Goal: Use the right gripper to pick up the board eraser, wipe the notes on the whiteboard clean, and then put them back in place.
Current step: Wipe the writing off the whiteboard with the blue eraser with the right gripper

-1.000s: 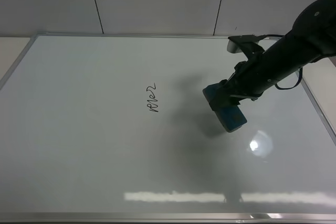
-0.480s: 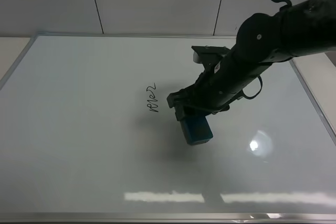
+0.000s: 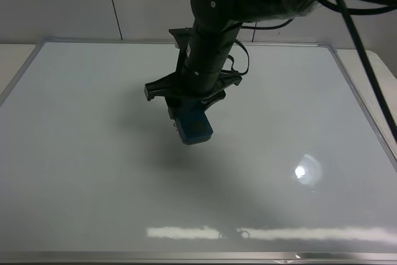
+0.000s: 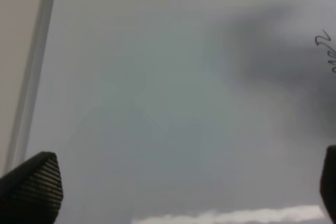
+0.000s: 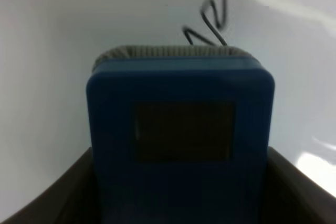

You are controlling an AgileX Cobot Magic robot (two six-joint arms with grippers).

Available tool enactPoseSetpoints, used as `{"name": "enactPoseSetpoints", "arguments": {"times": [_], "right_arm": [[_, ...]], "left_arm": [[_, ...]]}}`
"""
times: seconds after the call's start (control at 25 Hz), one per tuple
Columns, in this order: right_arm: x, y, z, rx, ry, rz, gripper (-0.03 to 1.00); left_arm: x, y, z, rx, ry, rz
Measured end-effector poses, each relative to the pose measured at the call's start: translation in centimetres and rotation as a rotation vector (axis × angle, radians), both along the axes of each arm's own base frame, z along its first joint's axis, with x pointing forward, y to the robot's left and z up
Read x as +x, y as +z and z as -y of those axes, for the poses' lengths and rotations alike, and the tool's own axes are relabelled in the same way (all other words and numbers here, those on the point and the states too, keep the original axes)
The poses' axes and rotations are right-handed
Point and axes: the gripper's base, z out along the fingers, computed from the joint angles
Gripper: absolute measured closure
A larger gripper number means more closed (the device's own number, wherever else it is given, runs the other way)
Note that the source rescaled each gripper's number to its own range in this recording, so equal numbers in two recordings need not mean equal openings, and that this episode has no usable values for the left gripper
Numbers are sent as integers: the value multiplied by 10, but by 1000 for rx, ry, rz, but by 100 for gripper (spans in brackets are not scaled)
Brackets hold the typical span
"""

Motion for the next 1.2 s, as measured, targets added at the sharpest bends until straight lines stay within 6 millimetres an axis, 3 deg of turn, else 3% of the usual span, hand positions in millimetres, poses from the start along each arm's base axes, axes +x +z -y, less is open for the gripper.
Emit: {"name": "enactPoseSetpoints", "arguments": {"times": [0.24, 0.44, 0.76, 1.2], "right_arm": [[5, -16, -51, -91, 57, -5, 95], [8, -33, -72, -147, 83, -12, 95], [9, -63, -77, -197, 61, -29, 95], [16, -63, -72, -255, 76, 42, 95]], "left_arm": [[0, 0, 0, 0, 0, 0], [0, 0, 0, 0, 0, 0], [0, 0, 0, 0, 0, 0], [0, 0, 0, 0, 0, 0]]}}
